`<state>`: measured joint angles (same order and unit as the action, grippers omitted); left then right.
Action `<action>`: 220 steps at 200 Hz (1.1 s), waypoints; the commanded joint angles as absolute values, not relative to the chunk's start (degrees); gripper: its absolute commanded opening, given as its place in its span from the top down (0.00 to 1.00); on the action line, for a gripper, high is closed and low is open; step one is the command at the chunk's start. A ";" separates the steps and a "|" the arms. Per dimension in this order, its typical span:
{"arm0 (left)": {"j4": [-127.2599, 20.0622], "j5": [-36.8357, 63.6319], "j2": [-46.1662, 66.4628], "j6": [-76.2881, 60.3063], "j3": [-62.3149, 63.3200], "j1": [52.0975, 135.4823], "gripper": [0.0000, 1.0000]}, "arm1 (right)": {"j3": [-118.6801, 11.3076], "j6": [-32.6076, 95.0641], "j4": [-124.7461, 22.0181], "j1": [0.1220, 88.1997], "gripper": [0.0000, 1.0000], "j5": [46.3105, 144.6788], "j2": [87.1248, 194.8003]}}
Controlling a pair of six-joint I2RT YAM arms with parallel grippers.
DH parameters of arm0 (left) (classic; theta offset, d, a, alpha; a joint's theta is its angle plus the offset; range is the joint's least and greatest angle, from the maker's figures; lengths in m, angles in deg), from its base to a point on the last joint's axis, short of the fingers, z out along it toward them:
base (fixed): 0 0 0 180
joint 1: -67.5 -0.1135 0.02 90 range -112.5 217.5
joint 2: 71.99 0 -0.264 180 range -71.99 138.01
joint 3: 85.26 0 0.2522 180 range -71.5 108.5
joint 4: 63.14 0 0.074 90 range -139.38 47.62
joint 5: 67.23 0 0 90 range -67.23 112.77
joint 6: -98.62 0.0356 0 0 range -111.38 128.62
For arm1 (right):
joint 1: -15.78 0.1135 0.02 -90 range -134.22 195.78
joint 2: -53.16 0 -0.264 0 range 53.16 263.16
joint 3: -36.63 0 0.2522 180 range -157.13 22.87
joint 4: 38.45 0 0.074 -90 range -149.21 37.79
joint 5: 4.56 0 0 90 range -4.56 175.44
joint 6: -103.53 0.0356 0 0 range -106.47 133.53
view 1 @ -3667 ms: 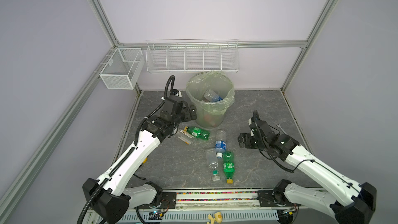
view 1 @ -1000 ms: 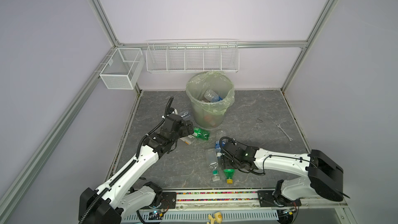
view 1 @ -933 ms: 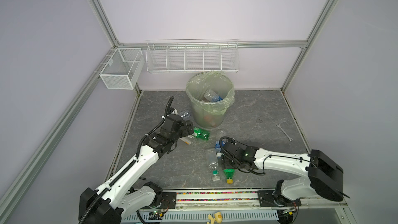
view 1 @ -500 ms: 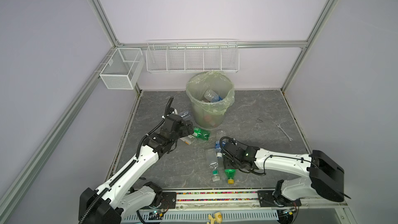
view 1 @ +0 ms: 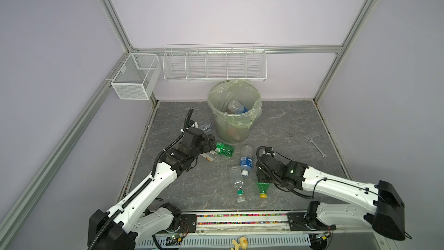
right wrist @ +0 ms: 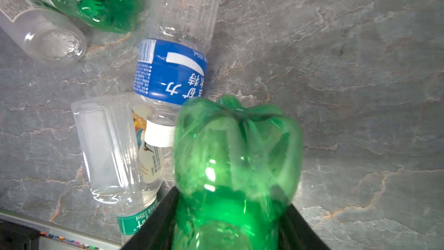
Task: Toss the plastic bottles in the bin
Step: 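Lift the green soda bottle with the right gripper toward the bin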
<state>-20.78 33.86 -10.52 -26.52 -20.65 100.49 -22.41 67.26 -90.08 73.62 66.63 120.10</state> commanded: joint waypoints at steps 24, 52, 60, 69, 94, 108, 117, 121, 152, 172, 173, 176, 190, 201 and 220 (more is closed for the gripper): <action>-19.32 35.41 -11.90 -27.52 -21.01 100.31 0.01 | -24.66 64.51 -93.07 69.48 0.44 64.52 114.35; -18.84 35.67 -11.97 -27.51 -20.86 100.28 0.01 | -27.07 61.51 -93.27 66.89 0.44 64.12 111.64; -18.59 35.93 -11.97 -27.59 -20.87 100.33 0.01 | -27.98 60.35 -93.18 66.42 0.44 63.86 111.27; -18.25 36.23 -11.95 -27.80 -20.93 100.29 0.01 | -29.95 59.27 -93.26 66.15 0.44 63.37 111.08; -18.00 36.56 -12.31 -28.44 -21.39 100.29 0.01 | -33.57 56.95 -93.79 65.49 0.44 61.86 111.39; -17.92 36.69 -12.57 -28.60 -21.55 100.28 0.01 | -35.38 55.56 -93.41 65.02 0.44 61.90 111.84; -17.83 36.87 -12.65 -28.61 -21.66 100.28 0.01 | -36.53 54.50 -92.84 64.84 0.44 62.12 112.19; -17.87 36.94 -12.69 -28.57 -21.69 100.31 0.01 | -37.04 54.11 -92.57 64.67 0.44 62.17 112.43; -17.91 37.69 -12.10 -28.74 -21.67 100.33 0.01 | -41.33 51.06 -91.01 63.47 0.44 62.92 114.91; -17.95 37.84 -11.75 -28.67 -21.55 100.29 0.01 | -43.74 49.39 -89.29 62.76 0.44 64.15 116.58; -17.97 37.78 -11.68 -28.61 -21.52 100.33 0.01 | -43.84 49.30 -89.21 62.74 0.44 64.21 116.69; -17.92 37.80 -11.70 -28.67 -21.50 100.30 0.01 | -44.22 49.15 -88.95 62.65 0.44 64.41 116.96; -17.83 37.82 -11.44 -28.75 -21.63 100.28 0.01 | -46.07 48.14 -88.03 62.16 0.44 65.30 118.29; -17.74 37.80 -11.32 -28.91 -21.76 100.31 0.01 | -47.72 47.36 -87.53 62.02 0.44 65.90 119.49; -17.74 37.71 -11.43 -29.18 -22.14 100.27 0.01 | -50.49 46.08 -86.56 61.62 0.44 66.90 121.34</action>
<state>-18.77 36.48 -11.64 -28.25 -21.26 100.49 -47.04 49.14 -89.60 62.23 65.19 119.66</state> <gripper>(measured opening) 0.994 0.560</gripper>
